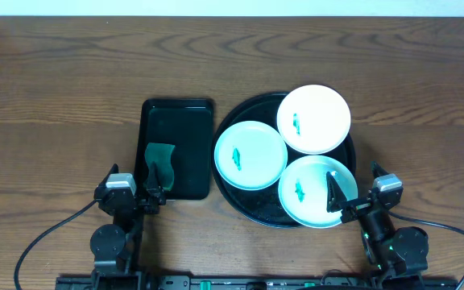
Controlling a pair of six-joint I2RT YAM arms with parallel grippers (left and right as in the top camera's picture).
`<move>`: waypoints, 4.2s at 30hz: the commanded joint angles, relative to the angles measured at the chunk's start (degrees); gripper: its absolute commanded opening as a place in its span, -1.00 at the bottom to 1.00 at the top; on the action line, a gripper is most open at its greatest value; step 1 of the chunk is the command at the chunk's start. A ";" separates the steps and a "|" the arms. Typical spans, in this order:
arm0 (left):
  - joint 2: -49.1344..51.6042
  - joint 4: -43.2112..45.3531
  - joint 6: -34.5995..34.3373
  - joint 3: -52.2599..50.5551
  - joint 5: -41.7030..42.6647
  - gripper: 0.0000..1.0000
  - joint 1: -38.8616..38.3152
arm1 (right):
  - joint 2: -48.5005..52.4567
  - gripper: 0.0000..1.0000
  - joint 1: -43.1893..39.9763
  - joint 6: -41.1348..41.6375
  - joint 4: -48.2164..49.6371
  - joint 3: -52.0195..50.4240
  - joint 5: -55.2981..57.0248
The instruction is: Clean dirty plates on tray and stack at the side
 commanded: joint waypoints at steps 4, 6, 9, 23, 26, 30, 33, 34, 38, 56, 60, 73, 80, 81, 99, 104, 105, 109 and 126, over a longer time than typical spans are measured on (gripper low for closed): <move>0.13 -1.70 0.76 -1.09 0.96 0.65 -0.22 | 0.17 0.99 0.44 0.68 -0.07 -0.13 -0.63; 0.13 -1.70 0.76 -1.09 0.94 0.65 -0.22 | 0.17 0.99 0.44 0.68 -0.07 -0.13 -0.63; 0.13 -1.70 0.79 -1.09 0.96 0.65 -0.22 | 0.17 0.98 0.44 0.68 -0.07 -0.13 -0.63; 0.13 -1.70 0.76 -1.09 0.96 0.65 -0.22 | 0.17 0.99 0.44 0.66 0.26 -0.13 -0.13; 0.13 -1.70 0.76 -1.09 0.96 0.65 -0.22 | 0.17 0.98 0.44 0.66 -0.09 -0.13 0.22; 0.13 -1.70 0.79 -1.09 0.94 0.65 -0.22 | 0.17 0.99 0.44 0.68 -0.07 -0.13 0.20; 0.13 -1.70 0.79 -1.09 0.96 0.65 -0.22 | 0.17 0.98 0.44 0.66 -0.07 -0.13 0.22; 0.13 -1.70 0.79 -1.09 0.96 0.65 -0.22 | 0.17 0.99 0.44 0.66 -0.07 -0.13 0.22; 0.13 -1.70 0.76 -1.09 0.96 0.65 -0.22 | 0.17 0.98 0.44 2.03 -0.02 -0.13 -0.68; 0.13 -1.14 0.79 -1.09 0.35 0.65 -0.22 | 6.45 0.98 0.44 3.34 -25.35 25.00 0.50; 0.13 0.46 0.79 -1.09 0.33 0.65 -0.22 | 12.72 0.99 0.44 3.19 -32.46 34.71 1.95; 0.11 6.62 2.45 -1.07 -3.06 0.66 -0.22 | 44.70 0.98 0.46 -1.36 -51.21 63.89 2.08; 0.20 5.40 -3.98 3.74 -2.45 0.66 -0.22 | 59.30 0.98 0.46 -1.29 -58.21 74.05 0.33; 0.46 3.93 -4.44 5.49 -2.45 0.65 -0.22 | 60.67 0.98 0.46 -1.25 -57.88 74.58 -1.64; 47.10 -46.69 -4.20 71.01 -2.45 0.66 -0.22 | 69.22 0.14 0.48 2.08 -52.94 74.77 -8.98; 61.51 -62.93 -4.48 86.01 -2.43 0.66 -0.24 | 73.83 0.09 2.54 2.40 -53.62 74.77 -8.15; 63.04 -64.02 -4.76 87.10 -2.43 0.66 -0.24 | 74.71 0.10 3.23 2.40 -53.62 74.77 -7.15; 67.49 -66.47 -10.45 87.84 -2.43 0.66 -0.22 | 78.51 0.15 6.62 3.23 -53.57 74.77 -1.44; 71.84 -75.23 -13.90 85.53 -0.94 -0.77 -0.24 | 90.99 0.21 8.76 3.23 -52.78 74.64 0.90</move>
